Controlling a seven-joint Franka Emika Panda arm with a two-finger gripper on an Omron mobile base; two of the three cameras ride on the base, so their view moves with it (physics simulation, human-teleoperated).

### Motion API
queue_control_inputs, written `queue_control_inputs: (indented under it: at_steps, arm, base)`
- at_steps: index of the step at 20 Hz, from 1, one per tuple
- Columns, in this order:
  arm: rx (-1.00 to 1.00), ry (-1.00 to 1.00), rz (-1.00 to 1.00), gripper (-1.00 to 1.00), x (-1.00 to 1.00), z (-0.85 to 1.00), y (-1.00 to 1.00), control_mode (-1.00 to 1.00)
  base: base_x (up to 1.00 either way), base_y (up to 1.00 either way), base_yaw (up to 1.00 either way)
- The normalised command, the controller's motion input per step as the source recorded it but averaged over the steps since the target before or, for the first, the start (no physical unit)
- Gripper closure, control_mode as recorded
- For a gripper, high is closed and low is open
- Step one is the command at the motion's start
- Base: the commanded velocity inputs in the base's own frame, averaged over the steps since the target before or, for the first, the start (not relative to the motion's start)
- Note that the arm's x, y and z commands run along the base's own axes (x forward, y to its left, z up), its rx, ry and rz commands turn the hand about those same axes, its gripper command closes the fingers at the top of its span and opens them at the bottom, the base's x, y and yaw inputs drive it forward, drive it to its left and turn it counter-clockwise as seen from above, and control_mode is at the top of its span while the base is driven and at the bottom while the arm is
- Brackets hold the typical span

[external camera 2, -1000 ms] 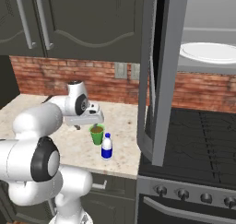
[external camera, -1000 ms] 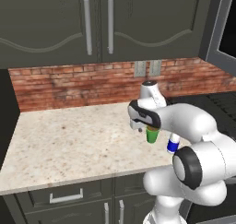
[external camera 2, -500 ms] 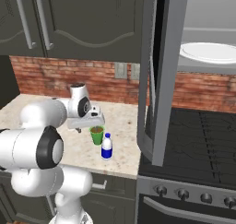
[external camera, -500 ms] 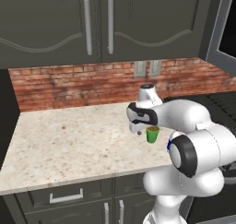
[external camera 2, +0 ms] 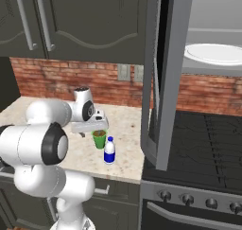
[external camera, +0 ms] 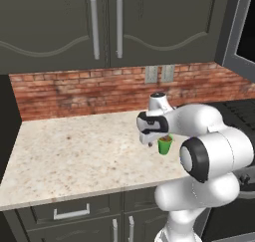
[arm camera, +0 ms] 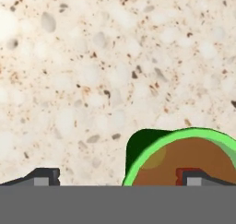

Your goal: Place the microwavable item in the microwave. Then, close the microwave door and press the start button.

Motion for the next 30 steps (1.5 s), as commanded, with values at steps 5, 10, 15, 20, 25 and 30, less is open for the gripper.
queue_control_inputs:
  at_steps: [5,10,15,20,25,30]
  arm:
    - [0.00,0.03,0.02,-1.00,0.10,-0.09,0.00,-1.00]
    - [0.00,0.00,0.03,-1.00,-0.17,-0.24,-0.06,-1.00]
    - [0.00,0.01,0.02,-1.00,-0.07,-0.30,-0.03,-1.00]
    - [0.00,0.01,0.03,1.00,-0.04,-0.27,0.00,-1.00]
    - [0.00,0.00,0.05,1.00,-0.03,-0.05,0.00,-1.00]
    - [0.00,0.00,0.06,1.00,0.00,0.00,0.00,-1.00]
  base:
    - [0.00,0.00,0.00]
    - [0.00,0.00,0.00]
    - [0.00,0.00,0.00]
    - [0.00,0.00,0.00]
    - [0.00,0.00,0.00]
    - [0.00,0.00,0.00]
